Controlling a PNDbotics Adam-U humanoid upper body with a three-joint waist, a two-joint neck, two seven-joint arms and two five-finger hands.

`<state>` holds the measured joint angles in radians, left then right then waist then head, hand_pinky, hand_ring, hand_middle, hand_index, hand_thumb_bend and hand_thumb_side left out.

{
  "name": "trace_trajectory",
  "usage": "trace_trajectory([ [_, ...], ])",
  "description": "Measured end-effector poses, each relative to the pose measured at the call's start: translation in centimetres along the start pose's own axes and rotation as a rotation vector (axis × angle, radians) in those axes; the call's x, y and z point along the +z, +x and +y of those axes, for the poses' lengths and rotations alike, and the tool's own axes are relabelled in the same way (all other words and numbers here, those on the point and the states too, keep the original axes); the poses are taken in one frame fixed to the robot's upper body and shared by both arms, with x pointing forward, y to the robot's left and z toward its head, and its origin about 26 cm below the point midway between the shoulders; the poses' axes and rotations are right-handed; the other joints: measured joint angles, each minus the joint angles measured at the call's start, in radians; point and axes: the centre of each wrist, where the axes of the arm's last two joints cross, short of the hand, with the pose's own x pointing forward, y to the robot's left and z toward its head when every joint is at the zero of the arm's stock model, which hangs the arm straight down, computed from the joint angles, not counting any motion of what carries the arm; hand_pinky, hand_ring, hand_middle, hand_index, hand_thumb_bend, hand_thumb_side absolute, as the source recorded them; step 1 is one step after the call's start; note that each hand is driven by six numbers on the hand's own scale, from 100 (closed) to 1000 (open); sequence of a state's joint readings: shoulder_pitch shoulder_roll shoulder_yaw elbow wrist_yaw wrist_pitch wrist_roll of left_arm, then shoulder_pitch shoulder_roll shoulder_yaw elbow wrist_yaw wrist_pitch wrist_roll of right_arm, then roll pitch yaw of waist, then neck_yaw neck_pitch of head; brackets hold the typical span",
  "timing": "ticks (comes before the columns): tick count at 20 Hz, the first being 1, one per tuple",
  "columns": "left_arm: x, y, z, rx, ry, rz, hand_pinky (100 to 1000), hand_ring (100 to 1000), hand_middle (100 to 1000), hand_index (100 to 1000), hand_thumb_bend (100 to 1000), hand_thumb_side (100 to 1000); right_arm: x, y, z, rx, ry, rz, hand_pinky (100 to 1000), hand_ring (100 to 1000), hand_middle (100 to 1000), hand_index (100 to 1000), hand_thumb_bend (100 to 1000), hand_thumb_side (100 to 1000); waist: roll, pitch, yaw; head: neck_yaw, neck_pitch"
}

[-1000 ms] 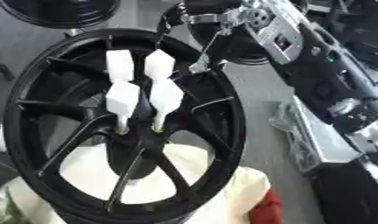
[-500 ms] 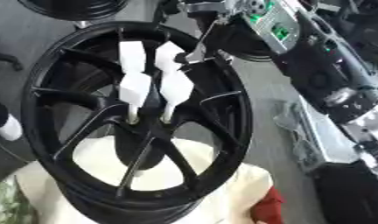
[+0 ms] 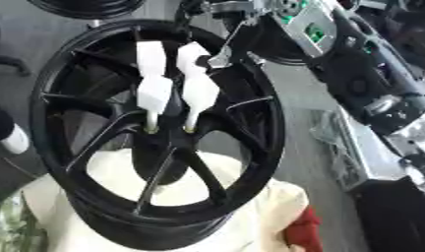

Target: Pull the pin out of the wheel hub.

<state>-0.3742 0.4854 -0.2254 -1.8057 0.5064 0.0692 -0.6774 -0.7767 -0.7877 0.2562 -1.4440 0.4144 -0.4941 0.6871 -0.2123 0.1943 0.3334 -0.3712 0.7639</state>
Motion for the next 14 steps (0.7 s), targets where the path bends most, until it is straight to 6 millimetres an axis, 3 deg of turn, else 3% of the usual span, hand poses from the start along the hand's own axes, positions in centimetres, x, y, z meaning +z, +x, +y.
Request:
trace_trajectory([
  [7, 0.56, -0.19, -0.01, -0.025, 0.004, 0.013, 816, 1000, 977, 800, 122, 838, 0.0, -0.28, 0.44, -0.01, 0.012, 0.009, 879, 827, 817, 864, 216, 415, 0.006, 0.0, -0.005, -0.011, 0.0],
  [14, 0.66, -0.31, -0.05, -0.049, 0.003, 0.028, 817, 1000, 978, 800, 129, 857, -0.28, -0.28, 0.76, -0.034, 0.009, -0.013, 863, 807, 800, 862, 111, 366, 0.004, 0.0, -0.005, -0.018, 0.0],
])
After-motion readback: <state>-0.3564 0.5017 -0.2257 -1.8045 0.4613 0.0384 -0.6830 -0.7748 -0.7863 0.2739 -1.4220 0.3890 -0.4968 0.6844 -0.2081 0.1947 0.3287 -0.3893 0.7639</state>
